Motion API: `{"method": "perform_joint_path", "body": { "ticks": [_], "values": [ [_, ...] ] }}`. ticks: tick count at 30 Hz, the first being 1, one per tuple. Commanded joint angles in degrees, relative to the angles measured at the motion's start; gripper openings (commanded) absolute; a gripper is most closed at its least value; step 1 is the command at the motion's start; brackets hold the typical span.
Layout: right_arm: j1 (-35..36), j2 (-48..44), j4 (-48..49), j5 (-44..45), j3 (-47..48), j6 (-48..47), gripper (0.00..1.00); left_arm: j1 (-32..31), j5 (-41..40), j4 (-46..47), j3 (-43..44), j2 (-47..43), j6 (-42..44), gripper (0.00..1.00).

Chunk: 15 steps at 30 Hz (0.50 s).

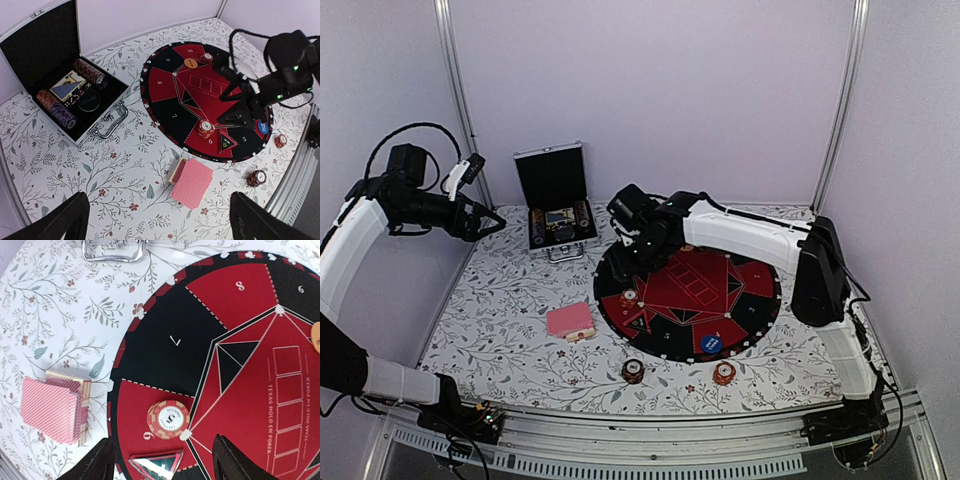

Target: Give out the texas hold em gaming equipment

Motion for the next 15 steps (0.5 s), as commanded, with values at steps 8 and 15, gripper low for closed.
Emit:
{"method": "perform_joint_path", "body": {
  "ticks": [8, 15],
  "values": [
    [0.57, -31.11, 3.04, 1.60, -34.39, 7.09, 0.74, 0.33, -0.79, -1.41, 1.55, -0.63, 1.38, 1.00],
    [1.60, -46.56, -0.27, 1.16, -51.05, 13.83, 0.79, 0.30, -1.15, -1.84, 1.64, -0.37, 1.35, 1.00]
  ]
}}
